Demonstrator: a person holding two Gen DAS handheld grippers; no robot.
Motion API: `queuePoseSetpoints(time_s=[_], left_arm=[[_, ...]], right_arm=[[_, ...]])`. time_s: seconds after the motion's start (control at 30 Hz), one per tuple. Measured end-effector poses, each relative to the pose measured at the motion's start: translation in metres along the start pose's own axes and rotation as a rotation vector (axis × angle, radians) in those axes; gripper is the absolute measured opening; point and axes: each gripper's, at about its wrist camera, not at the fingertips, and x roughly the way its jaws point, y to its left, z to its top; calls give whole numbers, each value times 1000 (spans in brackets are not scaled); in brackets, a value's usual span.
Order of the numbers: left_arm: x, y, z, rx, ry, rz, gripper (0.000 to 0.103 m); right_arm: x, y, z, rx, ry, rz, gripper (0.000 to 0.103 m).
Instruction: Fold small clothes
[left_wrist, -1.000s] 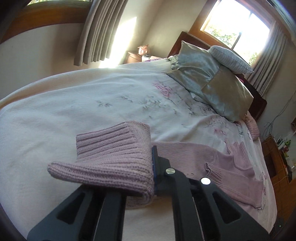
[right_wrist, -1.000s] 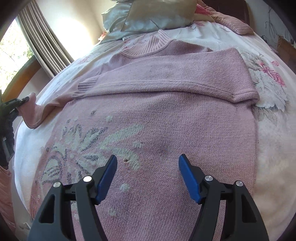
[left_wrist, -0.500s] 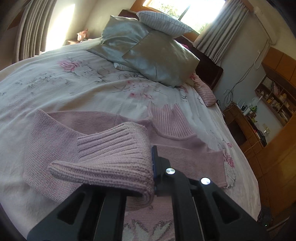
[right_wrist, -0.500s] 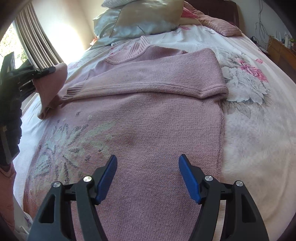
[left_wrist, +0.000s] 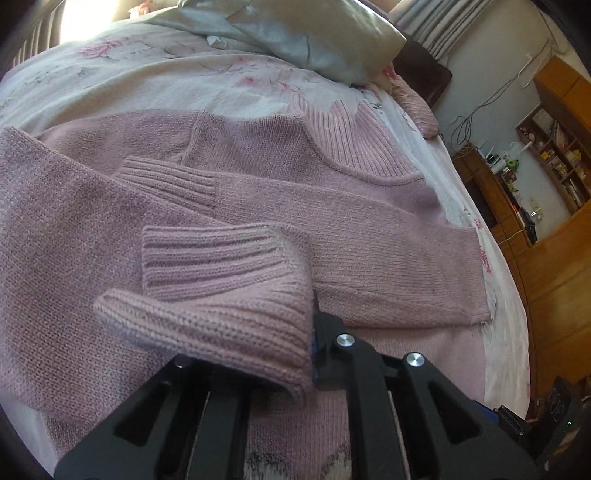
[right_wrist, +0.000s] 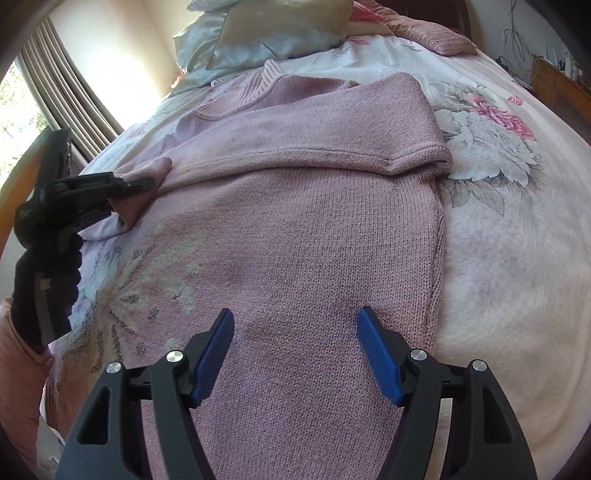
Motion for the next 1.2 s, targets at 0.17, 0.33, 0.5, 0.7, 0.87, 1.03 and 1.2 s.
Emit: queuePoseSetpoints(time_s=[0.17,0.33,0.5,0.7,0.87,1.03,1.2], left_arm=[[-58,30,-25,-2,-37,-14,44],[-111,63,-34,21,-149,122,44],[-133,85,-25,-3,-174,156,44],[-148,87,-23,3,-211,169,44],[-152,90,-19,-4,-226,178,44],[-148,89,-14,-18,-232,172,44],[-135,73,-7,10,-229,168,44]], right_arm=[[-4,17,19,-13,-3,46,71],[5,64,63,-42,4,183,71],[51,108,113,17,100,318,71],[113,136,141,89,220,356,69],[128,151,137,50,251,387,16],[78,152,146,-48,115,381,11],[22,106,163,-44,-21,283,11]])
